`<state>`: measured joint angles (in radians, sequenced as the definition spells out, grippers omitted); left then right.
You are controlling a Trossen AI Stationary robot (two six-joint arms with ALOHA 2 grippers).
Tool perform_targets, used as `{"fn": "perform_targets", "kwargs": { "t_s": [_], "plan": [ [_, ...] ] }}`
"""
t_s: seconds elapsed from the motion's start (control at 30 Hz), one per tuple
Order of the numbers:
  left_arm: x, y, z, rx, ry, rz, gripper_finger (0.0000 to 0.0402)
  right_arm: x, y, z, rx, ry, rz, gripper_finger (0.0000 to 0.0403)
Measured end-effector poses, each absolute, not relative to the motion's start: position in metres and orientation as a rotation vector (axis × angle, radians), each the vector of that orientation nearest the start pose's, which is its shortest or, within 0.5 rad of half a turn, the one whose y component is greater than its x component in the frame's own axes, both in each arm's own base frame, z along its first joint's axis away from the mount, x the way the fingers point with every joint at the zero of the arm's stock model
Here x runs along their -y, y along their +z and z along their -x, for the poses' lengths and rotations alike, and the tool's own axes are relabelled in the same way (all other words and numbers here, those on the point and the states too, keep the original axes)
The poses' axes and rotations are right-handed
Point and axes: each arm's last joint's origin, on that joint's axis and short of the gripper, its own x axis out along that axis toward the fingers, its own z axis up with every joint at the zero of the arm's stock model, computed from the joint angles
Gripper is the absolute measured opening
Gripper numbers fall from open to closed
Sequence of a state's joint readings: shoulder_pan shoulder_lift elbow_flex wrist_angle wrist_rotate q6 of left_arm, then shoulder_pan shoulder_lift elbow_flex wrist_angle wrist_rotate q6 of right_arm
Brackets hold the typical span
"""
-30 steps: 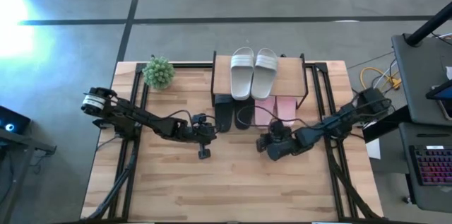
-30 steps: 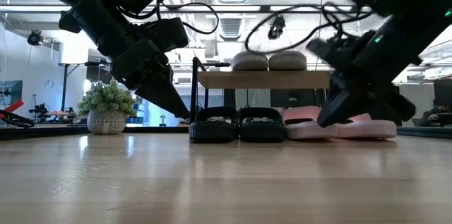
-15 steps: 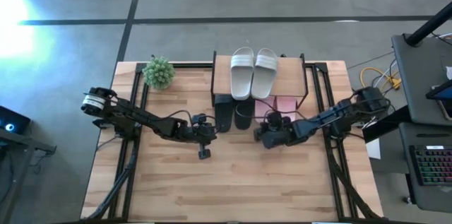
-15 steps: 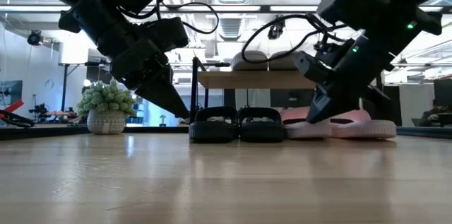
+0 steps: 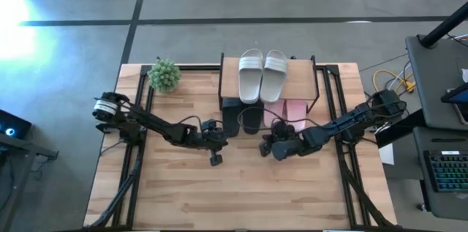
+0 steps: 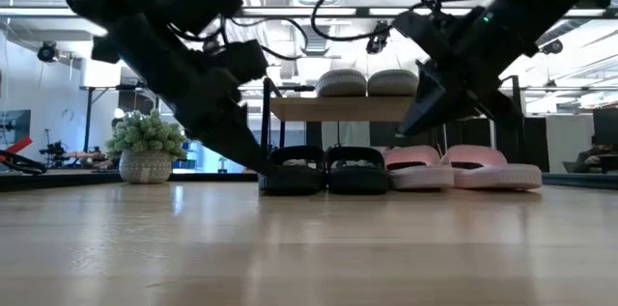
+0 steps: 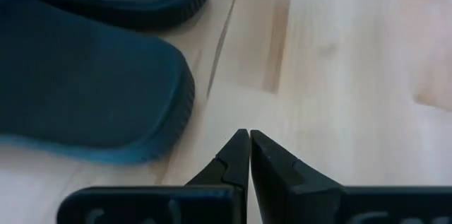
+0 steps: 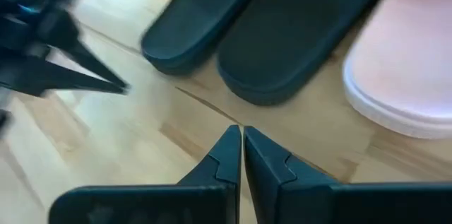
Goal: Pick and place slides into the shelf
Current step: Adjust the left black slipper under the shelf, then adjust the right black slipper under the shelf
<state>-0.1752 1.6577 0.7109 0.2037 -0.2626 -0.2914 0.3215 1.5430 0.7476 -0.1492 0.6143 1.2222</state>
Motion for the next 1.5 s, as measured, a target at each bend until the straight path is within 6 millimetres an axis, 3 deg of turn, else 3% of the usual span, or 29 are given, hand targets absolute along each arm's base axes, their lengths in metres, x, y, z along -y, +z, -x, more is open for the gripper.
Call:
{"fn": "perform_targets", "kwargs": {
  "t_s": [0.33, 0.63, 0.77, 0.93, 1.23, 1.5],
  "plan": [
    [0.022, 0.125, -0.324, -0.685, 0.299, 0.064, 0.0000, -0.074, 0.164, -0.274, -0.528, -0.716, -0.726, 0.0011],
    [-0.021, 0.125, -0.327, -0.689, 0.413, 0.017, 0.0000, -0.074, 0.164, -0.273, -0.525, -0.723, -0.719, 0.0011],
    [-0.029, 0.126, -0.327, -0.677, 0.435, 0.027, 0.0000, -0.074, 0.164, -0.273, -0.527, -0.723, -0.718, 0.0011],
    [-0.019, 0.133, -0.328, -0.653, 0.381, 0.035, 0.0000, -0.074, 0.163, -0.273, -0.535, -0.715, -0.722, 0.0011],
    [0.023, 0.164, -0.319, -0.589, 0.237, -0.012, 0.0000, -0.084, 0.158, -0.275, -0.539, -0.684, -0.783, 0.0011],
    [0.043, 0.156, -0.291, -0.687, 0.203, -0.009, 0.0000, -0.088, 0.130, -0.297, -0.524, -0.629, -0.802, 0.0011]
  ]
}}
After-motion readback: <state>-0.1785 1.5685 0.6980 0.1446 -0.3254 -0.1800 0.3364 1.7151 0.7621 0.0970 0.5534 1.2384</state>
